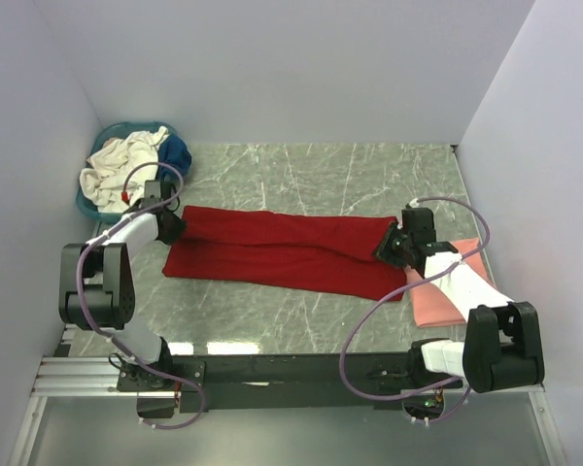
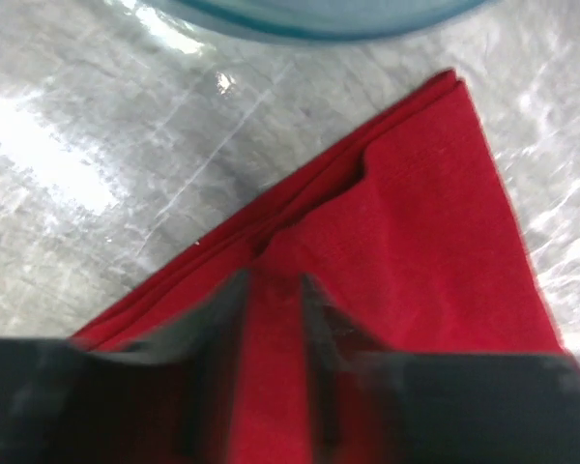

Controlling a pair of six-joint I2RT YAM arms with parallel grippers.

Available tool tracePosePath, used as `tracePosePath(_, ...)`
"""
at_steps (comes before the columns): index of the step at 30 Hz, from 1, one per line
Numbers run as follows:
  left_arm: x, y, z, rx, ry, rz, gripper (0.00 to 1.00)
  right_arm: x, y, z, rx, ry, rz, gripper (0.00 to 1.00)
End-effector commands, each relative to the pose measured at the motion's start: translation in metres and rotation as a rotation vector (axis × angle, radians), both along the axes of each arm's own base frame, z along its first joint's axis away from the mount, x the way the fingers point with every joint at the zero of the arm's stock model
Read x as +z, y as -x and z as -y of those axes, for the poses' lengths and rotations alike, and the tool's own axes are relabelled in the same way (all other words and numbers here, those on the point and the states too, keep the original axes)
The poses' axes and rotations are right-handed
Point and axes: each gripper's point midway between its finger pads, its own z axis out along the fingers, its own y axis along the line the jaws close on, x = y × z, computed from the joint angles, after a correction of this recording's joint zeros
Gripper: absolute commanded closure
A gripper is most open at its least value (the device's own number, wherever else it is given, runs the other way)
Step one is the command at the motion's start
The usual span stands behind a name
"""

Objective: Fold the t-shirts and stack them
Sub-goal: Fold the tshirt

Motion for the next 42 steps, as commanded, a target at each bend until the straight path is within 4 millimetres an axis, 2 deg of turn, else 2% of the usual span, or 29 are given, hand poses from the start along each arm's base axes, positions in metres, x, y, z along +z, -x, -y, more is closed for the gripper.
tracePosePath(1, 0.030, -0.009, -0.002, 0.033, 0.049, 0.111, 0.62, 0.015, -0.002, -0.002, 0.020, -0.009, 0.061, 0.66)
tracePosePath(2, 0.038, -0.010, -0.002, 0.033, 0.053, 0.137, 0.52, 0.018, -0.002, -0.002, 0.018, -0.010, 0.066, 0.61)
tracePosePath(3, 0.041, -0.009, -0.002, 0.032, 0.057, 0.145, 0.50, 0.022, -0.002, -0.001, 0.015, -0.008, 0.078, 0.54)
tracePosePath(6, 0.064, -0.014, 0.006, -0.014, 0.083, 0.203, 0.46, 0.036, -0.008, -0.001, 0.009, 0.008, 0.122, 0.48)
tracePosePath(9, 0.084, -0.021, 0.020, -0.100, 0.126, 0.243, 0.45, 0.046, -0.022, -0.007, 0.009, 0.025, 0.143, 0.47)
tracePosePath(14, 0.103, -0.020, 0.048, -0.275, 0.175, 0.265, 0.45, 0.047, -0.065, -0.028, 0.057, 0.072, 0.137, 0.47)
tracePosePath(15, 0.105, -0.018, 0.055, -0.311, 0.190, 0.266, 0.45, 0.045, -0.070, -0.035, 0.075, 0.082, 0.129, 0.47)
tracePosePath(16, 0.106, -0.016, 0.059, -0.346, 0.184, 0.268, 0.45, 0.042, -0.084, -0.041, 0.091, 0.092, 0.115, 0.47)
tracePosePath(18, 0.109, -0.008, 0.068, -0.404, 0.210, 0.271, 0.45, 0.035, -0.093, -0.050, 0.124, 0.124, 0.099, 0.47)
tracePosePath(19, 0.110, -0.003, 0.081, -0.453, 0.218, 0.268, 0.45, 0.028, -0.104, -0.055, 0.134, 0.134, 0.083, 0.47)
tracePosePath(24, 0.115, 0.016, 0.092, -0.556, 0.192, 0.270, 0.45, 0.007, -0.123, -0.071, 0.169, 0.203, 0.034, 0.46)
tracePosePath(29, 0.125, 0.025, 0.093, -0.597, 0.161, 0.301, 0.45, -0.003, -0.125, -0.087, 0.182, 0.232, 0.014, 0.47)
tracePosePath(32, 0.125, 0.026, 0.091, -0.593, 0.145, 0.304, 0.45, -0.012, -0.121, -0.094, 0.185, 0.264, -0.013, 0.47)
tracePosePath(35, 0.124, 0.027, 0.092, -0.601, 0.153, 0.303, 0.45, -0.020, -0.120, -0.095, 0.172, 0.309, -0.035, 0.51)
tracePosePath(37, 0.125, 0.028, 0.091, -0.597, 0.148, 0.305, 0.45, -0.023, -0.119, -0.096, 0.166, 0.315, -0.044, 0.57)
tracePosePath(40, 0.127, 0.029, 0.091, -0.594, 0.143, 0.312, 0.45, -0.023, -0.115, -0.098, 0.163, 0.311, -0.045, 0.75)
tracePosePath(41, 0.126, 0.029, 0.091, -0.597, 0.144, 0.309, 0.45, -0.023, -0.113, -0.098, 0.164, 0.314, -0.045, 0.84)
tracePosePath(42, 0.126, 0.029, 0.091, -0.596, 0.146, 0.309, 0.45, -0.020, -0.111, -0.098, 0.162, 0.318, -0.040, 0.88)
